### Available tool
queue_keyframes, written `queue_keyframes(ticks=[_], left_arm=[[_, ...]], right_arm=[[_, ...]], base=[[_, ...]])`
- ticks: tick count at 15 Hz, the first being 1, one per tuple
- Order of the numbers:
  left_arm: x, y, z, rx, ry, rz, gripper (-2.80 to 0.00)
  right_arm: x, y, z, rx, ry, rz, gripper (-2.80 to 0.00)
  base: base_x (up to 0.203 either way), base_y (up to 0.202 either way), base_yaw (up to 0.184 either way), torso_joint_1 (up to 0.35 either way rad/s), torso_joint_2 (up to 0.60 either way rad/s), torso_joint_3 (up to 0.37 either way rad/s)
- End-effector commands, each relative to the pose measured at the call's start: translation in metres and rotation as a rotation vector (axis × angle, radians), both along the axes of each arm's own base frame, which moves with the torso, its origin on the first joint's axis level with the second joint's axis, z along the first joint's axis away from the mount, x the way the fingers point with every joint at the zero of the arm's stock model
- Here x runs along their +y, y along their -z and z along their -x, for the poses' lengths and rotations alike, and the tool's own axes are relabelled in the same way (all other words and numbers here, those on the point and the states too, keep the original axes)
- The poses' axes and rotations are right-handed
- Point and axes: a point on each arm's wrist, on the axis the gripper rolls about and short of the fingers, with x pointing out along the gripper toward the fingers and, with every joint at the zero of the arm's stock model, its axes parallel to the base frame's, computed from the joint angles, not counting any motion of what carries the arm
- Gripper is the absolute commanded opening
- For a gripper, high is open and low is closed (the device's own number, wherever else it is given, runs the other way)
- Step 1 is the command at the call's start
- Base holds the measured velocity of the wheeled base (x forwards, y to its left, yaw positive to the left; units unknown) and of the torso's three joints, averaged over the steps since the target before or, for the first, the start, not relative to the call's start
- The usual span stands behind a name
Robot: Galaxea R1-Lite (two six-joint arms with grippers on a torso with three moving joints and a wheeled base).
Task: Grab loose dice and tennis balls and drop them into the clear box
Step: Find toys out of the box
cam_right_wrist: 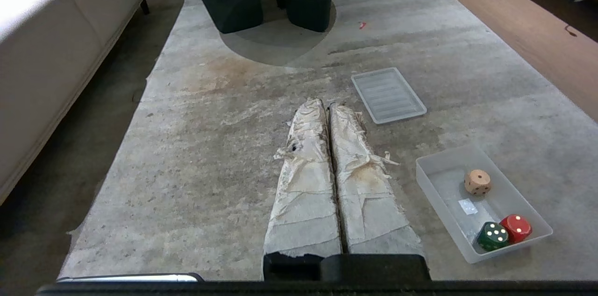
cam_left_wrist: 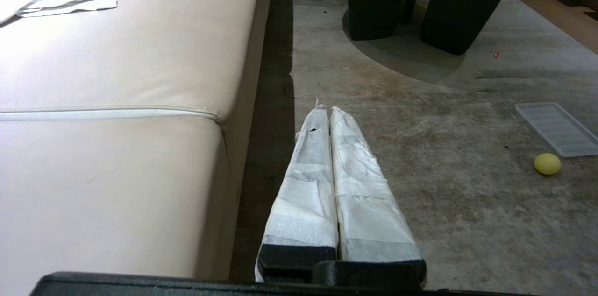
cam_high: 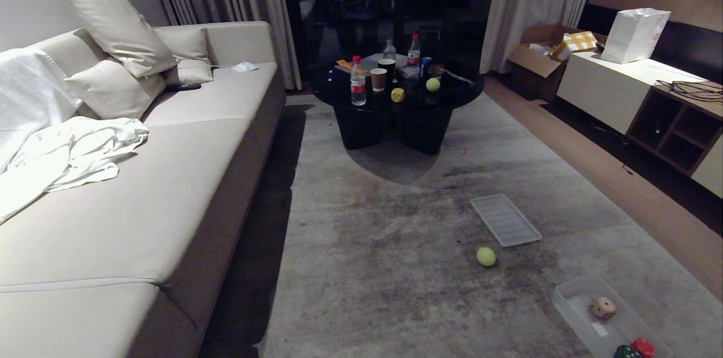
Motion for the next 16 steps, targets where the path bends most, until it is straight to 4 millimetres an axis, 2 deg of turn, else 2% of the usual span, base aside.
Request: queue_keyframes(ticks=[1, 16], left_arm=[[0.0000, 0.0003, -0.0002, 0.002, 0.000, 0.000, -2.80], [0.0000, 0.0005, -0.0002, 0.004, -0.001, 0.000, -2.80]], right_arm=[[0.0000, 0.0020, -0.0007, 0.008, -0.002, 0.001, -2.80], [0.0000, 0.0020, -0.0007, 0.008, -0.001, -0.004, -2.80]], base=[[0.000, 0.000, 0.000, 0.000, 0.00, 0.000], [0.000, 0.000, 0.000, 0.000, 0.00, 0.000]])
